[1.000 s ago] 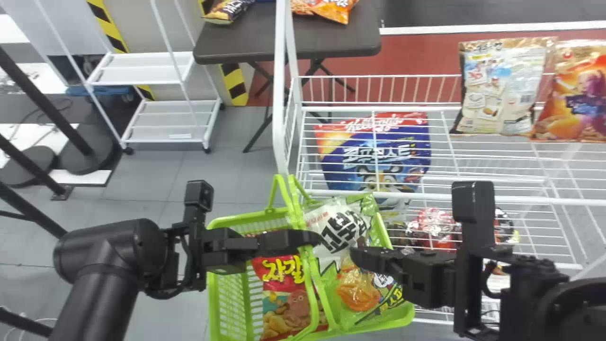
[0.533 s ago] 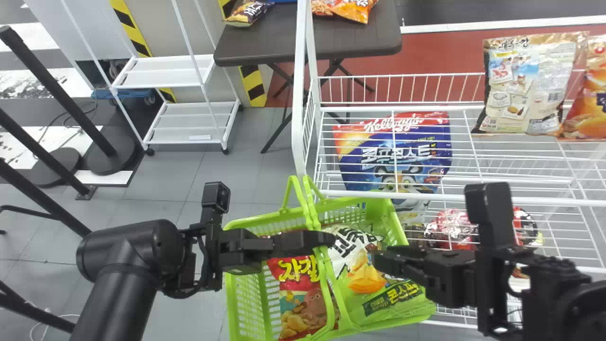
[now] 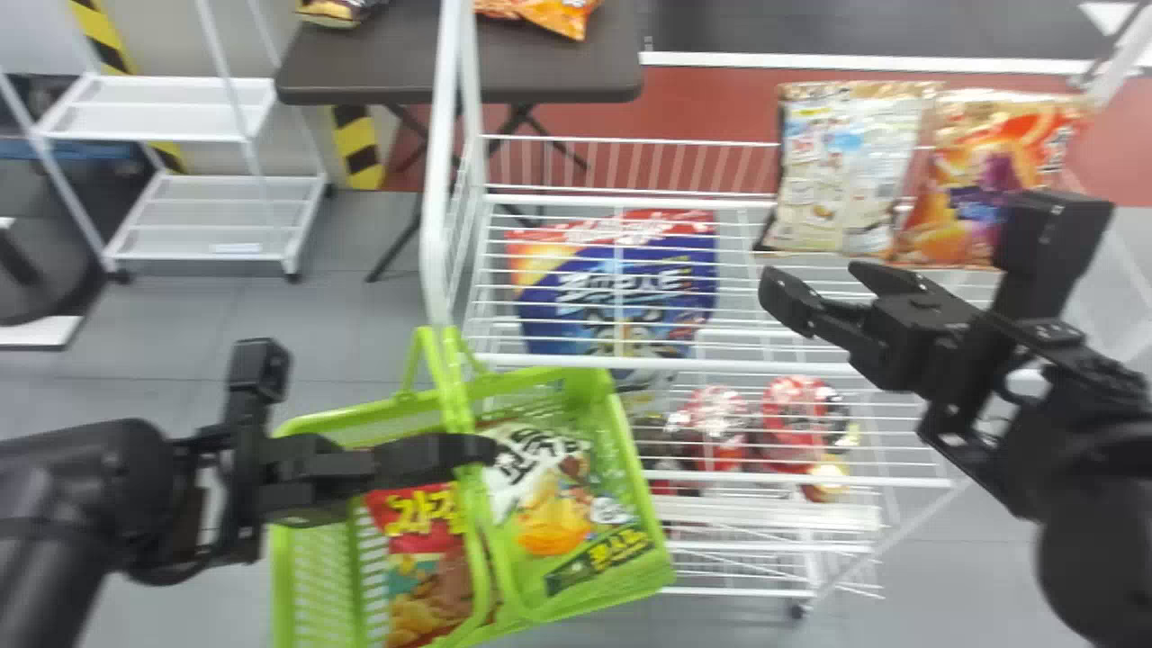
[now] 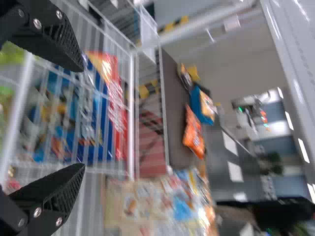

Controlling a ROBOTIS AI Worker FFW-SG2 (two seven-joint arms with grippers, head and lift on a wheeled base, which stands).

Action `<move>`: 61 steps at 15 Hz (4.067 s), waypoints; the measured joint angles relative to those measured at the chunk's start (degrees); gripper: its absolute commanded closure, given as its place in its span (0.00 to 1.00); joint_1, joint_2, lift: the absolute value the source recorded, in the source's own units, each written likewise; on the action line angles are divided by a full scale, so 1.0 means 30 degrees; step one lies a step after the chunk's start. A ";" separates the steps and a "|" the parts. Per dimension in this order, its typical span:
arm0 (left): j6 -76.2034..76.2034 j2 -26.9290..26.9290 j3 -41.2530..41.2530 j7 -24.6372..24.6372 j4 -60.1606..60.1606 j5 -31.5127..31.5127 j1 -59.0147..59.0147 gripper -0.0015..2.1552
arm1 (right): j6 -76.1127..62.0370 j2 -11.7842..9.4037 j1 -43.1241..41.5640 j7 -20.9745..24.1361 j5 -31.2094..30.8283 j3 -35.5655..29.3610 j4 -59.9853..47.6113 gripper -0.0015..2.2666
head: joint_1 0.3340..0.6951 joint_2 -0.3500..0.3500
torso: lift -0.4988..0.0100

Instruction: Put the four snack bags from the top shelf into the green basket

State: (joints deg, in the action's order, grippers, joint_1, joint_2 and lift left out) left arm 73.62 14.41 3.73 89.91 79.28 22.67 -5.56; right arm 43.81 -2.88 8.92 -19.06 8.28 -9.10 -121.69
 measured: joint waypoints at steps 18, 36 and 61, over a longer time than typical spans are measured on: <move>-0.0002 0.0047 -0.0020 0.0000 -0.0033 -0.0056 0.0131 1.00 | -0.7172 0.0048 -1.0034 0.0269 -0.4184 -0.0138 1.7133 1.00 | 1.00 0.26 | 0.98; -0.0117 0.0072 0.0372 0.0000 -0.0058 -0.0040 0.0189 1.00 | 1.2612 0.0026 0.0148 -0.0333 0.3742 -0.1036 -0.4188 1.00 | 1.00 0.38 | 0.98; 0.0654 -0.0880 0.0317 0.0000 -0.0069 0.0061 -0.1545 1.00 | 1.4911 0.0168 -0.2504 -0.0145 0.6491 0.6554 0.1547 0.99 | 1.00 0.77 | 0.98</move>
State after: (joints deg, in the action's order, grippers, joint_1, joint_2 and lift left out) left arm 75.58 11.78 4.68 89.91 79.08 22.85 -10.19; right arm 88.54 -2.38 1.41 -19.50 27.76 10.56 -117.05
